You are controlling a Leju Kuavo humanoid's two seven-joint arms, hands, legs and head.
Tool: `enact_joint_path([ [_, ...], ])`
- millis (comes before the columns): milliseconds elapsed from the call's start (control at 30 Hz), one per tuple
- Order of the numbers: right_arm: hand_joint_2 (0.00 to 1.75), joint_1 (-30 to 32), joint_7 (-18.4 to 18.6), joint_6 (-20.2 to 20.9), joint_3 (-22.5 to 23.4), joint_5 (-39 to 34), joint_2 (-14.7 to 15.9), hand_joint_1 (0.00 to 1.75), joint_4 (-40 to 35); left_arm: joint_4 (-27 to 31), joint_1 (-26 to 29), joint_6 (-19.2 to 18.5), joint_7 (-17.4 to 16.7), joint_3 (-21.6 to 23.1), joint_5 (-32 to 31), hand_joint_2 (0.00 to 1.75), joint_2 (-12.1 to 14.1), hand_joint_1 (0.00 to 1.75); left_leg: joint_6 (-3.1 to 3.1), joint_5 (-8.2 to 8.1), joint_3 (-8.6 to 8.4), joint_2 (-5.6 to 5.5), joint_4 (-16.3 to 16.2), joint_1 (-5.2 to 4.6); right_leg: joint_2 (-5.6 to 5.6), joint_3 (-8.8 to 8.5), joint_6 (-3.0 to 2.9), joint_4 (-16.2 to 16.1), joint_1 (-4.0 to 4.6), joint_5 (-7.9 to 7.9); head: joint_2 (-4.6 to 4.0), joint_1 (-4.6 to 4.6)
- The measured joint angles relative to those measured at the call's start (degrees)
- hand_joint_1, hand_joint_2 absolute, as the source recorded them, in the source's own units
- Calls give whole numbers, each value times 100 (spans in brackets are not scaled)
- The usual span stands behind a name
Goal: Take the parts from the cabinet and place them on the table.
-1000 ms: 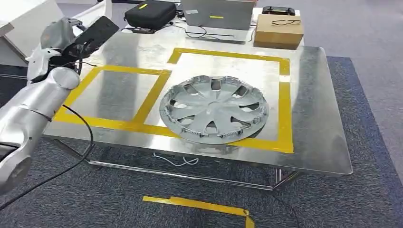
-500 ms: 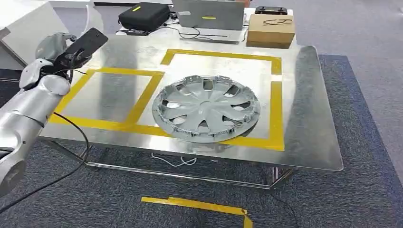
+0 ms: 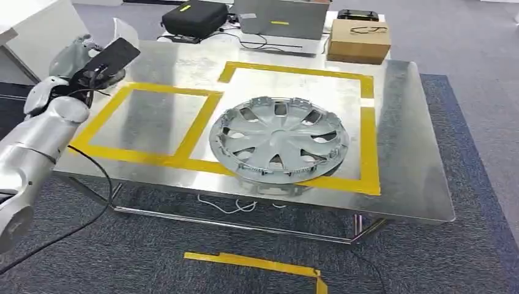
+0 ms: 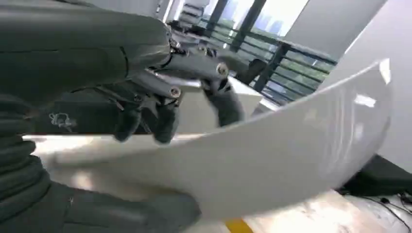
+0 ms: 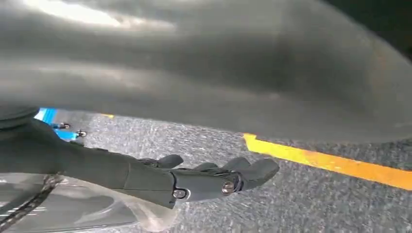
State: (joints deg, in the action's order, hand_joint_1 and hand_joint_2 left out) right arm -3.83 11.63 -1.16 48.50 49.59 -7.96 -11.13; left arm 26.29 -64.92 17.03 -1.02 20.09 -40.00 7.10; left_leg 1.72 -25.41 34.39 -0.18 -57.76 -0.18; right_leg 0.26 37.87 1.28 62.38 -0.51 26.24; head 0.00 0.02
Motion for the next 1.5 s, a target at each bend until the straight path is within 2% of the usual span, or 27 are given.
enact_joint_path([
  [33, 0, -1, -13, 0, 0, 4, 2, 0, 2, 0, -4, 6, 26, -22, 6, 0, -15, 0, -13, -8, 4, 2, -9, 1, -14, -170, -21, -366, 7, -56, 0, -4],
  [67, 0, -11, -17, 2, 2, 6, 0, 0, 2, 0, -14, 24, 39, -33, 4, 0, -26, 0, -42, -26, 43, -5, -38, -44, -17, -297, -25, -469, 31, 12, 0, 2],
  [167, 0, 6, -55, 2, 13, 20, 2, 0, 2, 0, 28, 118, 76, -92, 79, 0, -61, 0, -116, -5, 29, -1, -11, -11, 1, -280, -89, -457, 55, -3, 0, -7],
  [233, 0, -4, -68, 0, 22, 41, -2, 0, 0, 4, 51, 170, 200, -142, 179, 0, -79, 0, -176, -128, 62, 1, -122, 0, -4, -322, -155, -530, 9, -47, 0, -11],
  [333, 0, -3, -79, 7, 33, 77, -4, 0, 2, 4, 117, 214, 385, -267, 337, 0, -83, 0, -254, -737, 581, 0, -1315, 22, 7, -331, -188, -528, 9, -38, 0, -24],
  [367, 0, 4, -85, 9, 33, 90, -4, 0, 2, 4, 181, 212, 446, -291, 356, 0, -83, 0, -267, -862, 773, 1, -1712, 26, 8, -331, -190, -524, 8, -35, 0, -28],
  [400, 0, 5, -87, 15, 33, 98, -4, 0, 2, 9, 235, 208, 485, -306, 374, 0, -85, 0, -269, -834, 826, 1, -1800, 34, 9, -334, -191, -523, 8, -34, 0, -28],
  [467, 0, 3, -105, 20, 33, 105, -7, 0, 0, 33, 301, 194, 555, -345, 437, 0, -90, 0, -258, -425, 581, 1, -1245, 48, 16, -341, -179, -514, 8, -25, 0, -24],
  [533, 0, 0, -136, 22, 33, 109, -9, 0, 2, 98, 300, 195, 594, -391, 465, 0, -87, 0, -225, 55, 98, 1, -203, 48, 19, -348, -149, -497, 9, -5, 0, -26],
  [567, 0, 0, -155, 22, 33, 109, -11, 0, 2, 107, 293, 193, 605, -409, 474, 0, -90, 0, -207, -37, 14, -1, -66, 14, 23, -322, -115, -474, 46, 5, 0, -22],
  [667, 0, -3, -190, 22, 33, 114, -17, 0, 2, 162, 361, 190, 671, -450, 592, 0, -96, 0, -127, -33, 45, -10, -49, -10, 24, -314, -38, -497, 19, -18, 0, -17],
  [733, 0, -4, -197, 20, 33, 129, -17, 0, 0, 225, 362, 201, 754, -505, 706, 0, -131, 0, -41, 14, 15, 2, 15, 38, 24, -243, 24, -434, 22, 54, 0, -16],
  [767, 0, -6, -210, 20, 33, 136, -17, 0, 2, 267, 359, 214, 807, -538, 772, 0, -149, 0, -1, 11, 14, 4, 14, 39, 12, -141, 45, -207, 22, 212, 0, 9],
  [833, 0, -1, -230, 7, 35, 142, -17, 0, 2, 337, 392, 256, 870, -625, 909, 0, -175, 0, 26, 7, 17, 10, 12, 27, 9, 308, 78, 753, 13, 649, 0, -2],
  [867, 0, 6, -245, 2, 35, 151, -17, 0, 2, 356, 424, 267, 887, -656, 942, 0, -197, 0, 34, 5, 18, 10, 9, 21, 9, 517, 88, 1172, 13, 790, 0, 11],
  [900, 0, 10, -258, 2, 35, 153, -20, 0, 2, 387, 469, 282, 900, -675, 959, 0, -221, 0, 35, 5, 15, 8, 8, 17, 9, 629, 90, 1379, 13, 804, 0, 4],
  [933, 0, 9, -267, 2, 35, 155, -20, 0, 2, 407, 499, 289, 902, -680, 968, 0, -232, 0, 35, 4, 12, 4, 6, 14, 9, 591, 84, 1272, 13, 678, 0, 4],
  [967, 0, 3, -273, 2, 35, 155, -20, 0, 2, 433, 515, 293, 905, -686, 973, 0, -245, 0, 32, 0, 11, 0, 1, 13, 9, 423, 71, 901, 14, 450, 0, 7],
  [1033, 0, -7, -273, -2, 35, 157, -20, 0, 0, 490, 517, 299, 911, -719, 977, 0, -258, 0, 9, -20, 4, -1, -20, 14, -5, -121, 37, -172, 14, -21, 0, 7],
  [1100, 0, -15, -273, -2, 37, 157, -20, 0, 2, 527, 518, 310, 920, -763, 990, 0, -253, 0, -45, -40, 44, -1, -61, -29, -9, -310, -19, -456, 31, 32, 0, -15],
  [1200, 0, 4, -273, -17, 39, 175, -20, 0, 2, 588, 566, 399, 1055, -824, 1237, 0, -273, 0, -115, -28, 36, 0, -38, -13, -6, -305, -92, -464, 49, 18, 0, 0],
  [1233, 0, -3, -273, -24, 42, 184, -20, 0, 0, 671, 610, 501, 1145, -863, 1373, 0, -286, 0, -143, -84, 54, 2, -79, -2, -12, -326, -140, -499, 9, -14, 0, -2],
  [1300, 0, -19, -277, -37, 42, 206, -20, 0, 2, 893, 705, 719, 1359, -992, 1684, 0, -312, 0, -202, -445, 246, 1, -595, 7, -5, -330, -170, -502, 13, -15, 0, -26],
  [1367, 0, -9, -282, -44, 42, 212, -20, 0, 2, 1124, 873, 748, 1475, -1108, 2029, 0, -334, 0, -239, -856, 649, 2, -1531, 17, 7, -337, -174, -494, 15, -12, 0, -22],
  [1400, 0, -3, -282, -52, 44, 214, -20, 0, 2, 1234, 972, 747, 1523, -1143, 2172, 0, -350, 0, -246, -910, 768, 2, -1786, 23, 8, -337, -175, -489, 15, -10, 0, -22],
  [1433, 0, -4, -286, -68, 44, 214, -20, 0, 2, 1380, 1086, 739, 1565, -1178, 2353, 0, -363, 0, -247, -819, 757, 2, -1758, 32, 10, -338, -177, -485, 15, -7, 0, -24],
  [1500, 0, -7, -288, -81, 46, 219, -20, 0, 2, 1695, 1241, 713, 1609, -1226, 2711, 0, -389, 0, -231, -377, 436, 2, -1050, 45, 14, -339, -170, -472, 15, -2, 0, -20],
])
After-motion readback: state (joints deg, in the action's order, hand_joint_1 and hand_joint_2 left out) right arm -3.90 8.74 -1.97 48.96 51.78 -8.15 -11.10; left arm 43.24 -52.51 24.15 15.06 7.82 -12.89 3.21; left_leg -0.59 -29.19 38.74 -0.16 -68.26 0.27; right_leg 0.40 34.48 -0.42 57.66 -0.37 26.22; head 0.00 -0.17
